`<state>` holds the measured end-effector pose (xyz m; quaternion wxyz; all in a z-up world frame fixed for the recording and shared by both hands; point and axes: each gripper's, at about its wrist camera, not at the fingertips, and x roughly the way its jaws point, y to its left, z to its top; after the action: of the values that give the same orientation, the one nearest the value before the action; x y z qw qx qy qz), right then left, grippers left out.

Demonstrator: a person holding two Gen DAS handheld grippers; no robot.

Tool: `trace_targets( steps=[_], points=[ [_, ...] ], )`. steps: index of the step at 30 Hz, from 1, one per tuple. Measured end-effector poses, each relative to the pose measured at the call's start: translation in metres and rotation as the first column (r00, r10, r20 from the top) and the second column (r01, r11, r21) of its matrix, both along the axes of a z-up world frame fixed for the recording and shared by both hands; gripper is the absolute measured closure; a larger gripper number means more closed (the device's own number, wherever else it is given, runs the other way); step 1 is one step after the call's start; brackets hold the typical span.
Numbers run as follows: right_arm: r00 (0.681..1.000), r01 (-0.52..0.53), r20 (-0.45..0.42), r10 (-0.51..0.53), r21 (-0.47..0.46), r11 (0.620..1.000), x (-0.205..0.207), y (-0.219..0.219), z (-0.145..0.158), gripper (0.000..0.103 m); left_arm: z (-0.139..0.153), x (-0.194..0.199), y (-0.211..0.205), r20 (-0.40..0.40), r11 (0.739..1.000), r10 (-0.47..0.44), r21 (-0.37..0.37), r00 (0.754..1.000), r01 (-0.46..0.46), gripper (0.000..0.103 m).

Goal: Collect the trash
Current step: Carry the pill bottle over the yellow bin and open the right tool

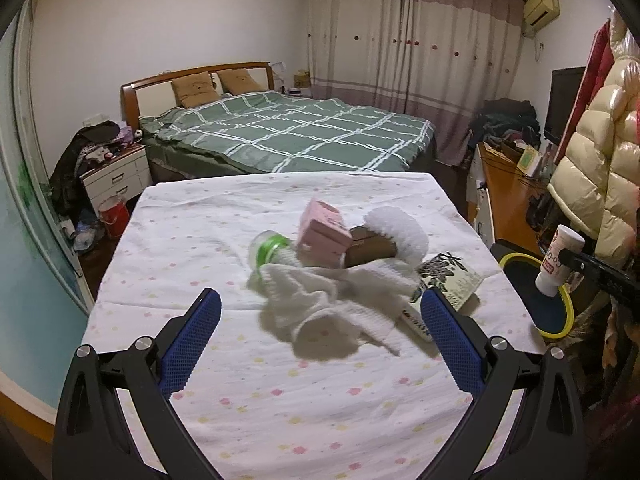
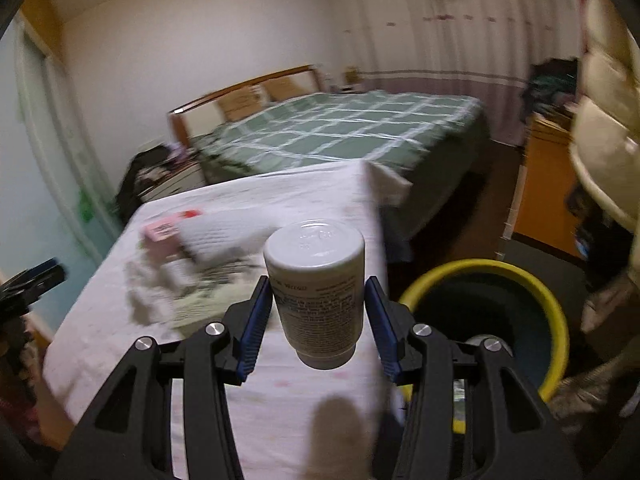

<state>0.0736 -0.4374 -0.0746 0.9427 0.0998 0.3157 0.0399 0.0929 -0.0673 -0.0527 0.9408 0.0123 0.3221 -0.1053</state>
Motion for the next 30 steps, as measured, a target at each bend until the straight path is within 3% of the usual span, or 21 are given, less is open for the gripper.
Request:
trace_targets(
  steps=[8,16,30],
  points=[
    [0.979,0.171,-0.112,-0.173,-0.025,0.985,0.011,-0.072,-0.051,0.057,0.001,0.004,-0.028,0.002,0.998,-0.044,0.037,0.999,0.044,0.005],
    [0.954,0.221,-0.197,-0.226,-0.045,0.974,0.018,-0.088,-0.094,0.057,-0.005,0.01,-0.036,-0.022,0.997,-0.058,0.049,0.998,0.059,0.005],
    [0.919,0.272,-0.28,-0.278,-0.06,0.96,0.019,-0.102,-0.132,0.057,-0.017,0.017,-0.041,-0.053,0.996,-0.065,0.057,0.996,0.068,0.005]
  ],
)
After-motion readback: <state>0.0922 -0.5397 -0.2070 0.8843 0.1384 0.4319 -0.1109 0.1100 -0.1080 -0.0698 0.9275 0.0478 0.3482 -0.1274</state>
